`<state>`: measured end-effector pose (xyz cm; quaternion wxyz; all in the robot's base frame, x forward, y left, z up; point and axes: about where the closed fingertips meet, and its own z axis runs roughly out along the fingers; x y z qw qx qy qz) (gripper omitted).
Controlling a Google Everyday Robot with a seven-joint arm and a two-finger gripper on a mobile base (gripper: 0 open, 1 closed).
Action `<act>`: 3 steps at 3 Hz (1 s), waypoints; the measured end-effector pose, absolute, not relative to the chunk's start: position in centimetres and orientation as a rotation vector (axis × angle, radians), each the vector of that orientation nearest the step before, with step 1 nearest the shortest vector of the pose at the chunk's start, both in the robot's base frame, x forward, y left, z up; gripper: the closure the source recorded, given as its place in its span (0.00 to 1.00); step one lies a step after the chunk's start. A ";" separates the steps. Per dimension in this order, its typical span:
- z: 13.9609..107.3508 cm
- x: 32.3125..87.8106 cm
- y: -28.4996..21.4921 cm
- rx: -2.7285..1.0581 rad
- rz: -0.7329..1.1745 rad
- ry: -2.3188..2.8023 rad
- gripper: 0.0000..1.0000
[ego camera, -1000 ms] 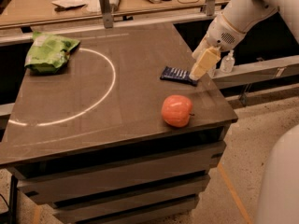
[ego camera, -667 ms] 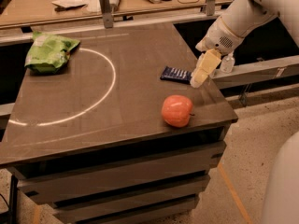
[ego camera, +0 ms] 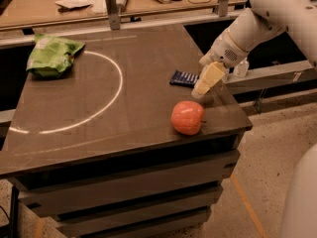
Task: Move rxbar blueberry near apple
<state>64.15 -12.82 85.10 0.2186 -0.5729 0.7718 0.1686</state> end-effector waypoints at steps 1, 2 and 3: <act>83.3 64.3 -12.0 -1.578 0.509 2.145 0.34; 82.6 64.3 -12.0 -1.572 0.524 2.156 0.56; 83.4 64.3 -12.0 -1.572 0.525 2.156 0.88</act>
Offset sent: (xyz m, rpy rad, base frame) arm -0.0012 0.0040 -0.0422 0.0321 0.0713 -0.0218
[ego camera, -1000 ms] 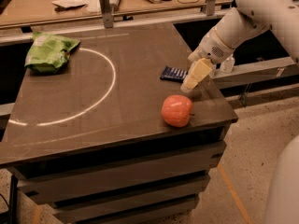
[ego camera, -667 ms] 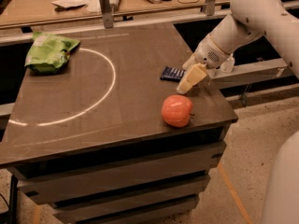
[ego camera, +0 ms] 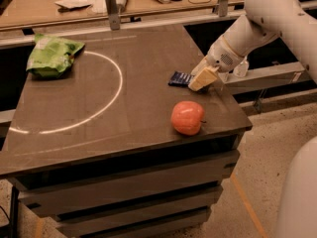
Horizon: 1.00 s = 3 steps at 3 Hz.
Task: Move rxbar blueberry near apple
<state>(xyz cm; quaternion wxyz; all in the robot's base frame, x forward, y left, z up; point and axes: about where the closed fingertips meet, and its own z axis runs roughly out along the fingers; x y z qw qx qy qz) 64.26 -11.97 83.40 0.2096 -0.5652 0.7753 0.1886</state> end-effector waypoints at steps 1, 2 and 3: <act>83.5 64.2 -12.0 -1.572 0.525 2.155 1.00; 84.9 62.7 -11.8 -1.581 0.568 2.081 1.00; 86.3 61.2 -11.6 -1.600 0.611 2.012 1.00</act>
Offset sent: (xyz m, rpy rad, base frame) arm -0.0386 -0.0012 0.0413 0.1320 -0.0668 0.0801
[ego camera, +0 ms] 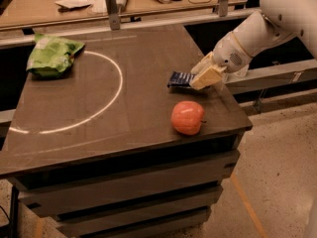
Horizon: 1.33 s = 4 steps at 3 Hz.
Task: Move rxbar blueberry near apple
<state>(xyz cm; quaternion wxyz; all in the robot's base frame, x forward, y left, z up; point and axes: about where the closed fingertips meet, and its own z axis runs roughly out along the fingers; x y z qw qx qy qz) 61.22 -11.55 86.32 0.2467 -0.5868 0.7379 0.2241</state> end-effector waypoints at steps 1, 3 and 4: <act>86.4 59.8 -11.8 -1.612 0.637 1.995 1.00; 86.2 58.4 -14.3 -1.582 0.651 2.018 1.00; 86.6 57.2 -15.7 -1.559 0.654 2.026 1.00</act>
Offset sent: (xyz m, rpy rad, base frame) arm -0.0322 -0.0326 -0.0044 0.0112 0.0351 -0.0101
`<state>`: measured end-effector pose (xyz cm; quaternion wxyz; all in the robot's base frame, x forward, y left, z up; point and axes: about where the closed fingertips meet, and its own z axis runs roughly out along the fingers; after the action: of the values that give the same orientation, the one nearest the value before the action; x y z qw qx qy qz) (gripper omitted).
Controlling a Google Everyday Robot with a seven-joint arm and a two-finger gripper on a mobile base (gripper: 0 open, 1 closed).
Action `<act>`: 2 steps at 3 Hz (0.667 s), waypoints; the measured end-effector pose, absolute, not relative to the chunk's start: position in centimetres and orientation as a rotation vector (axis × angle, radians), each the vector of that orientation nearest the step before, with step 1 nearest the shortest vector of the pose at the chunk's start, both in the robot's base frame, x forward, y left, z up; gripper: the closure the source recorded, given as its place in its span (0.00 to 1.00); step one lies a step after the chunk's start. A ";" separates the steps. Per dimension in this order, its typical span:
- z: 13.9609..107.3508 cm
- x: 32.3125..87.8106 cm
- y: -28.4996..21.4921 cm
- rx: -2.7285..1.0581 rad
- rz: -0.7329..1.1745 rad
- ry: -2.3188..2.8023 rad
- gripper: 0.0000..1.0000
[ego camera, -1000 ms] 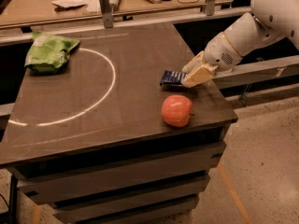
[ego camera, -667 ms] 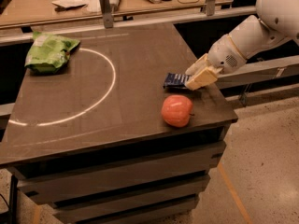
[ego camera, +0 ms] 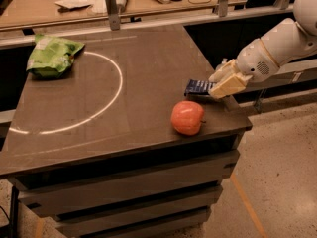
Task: Move rxbar blueberry near apple
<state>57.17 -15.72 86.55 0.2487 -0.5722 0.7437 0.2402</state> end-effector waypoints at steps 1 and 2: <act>86.4 55.7 -16.7 -1.545 0.665 2.032 1.00; 85.9 54.7 -17.1 -1.546 0.680 2.039 1.00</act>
Offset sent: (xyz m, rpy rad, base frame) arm -0.0401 -0.0233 -0.0114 0.0087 0.0376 -0.0067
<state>54.69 -17.12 85.86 0.2442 -0.5663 0.7468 0.2491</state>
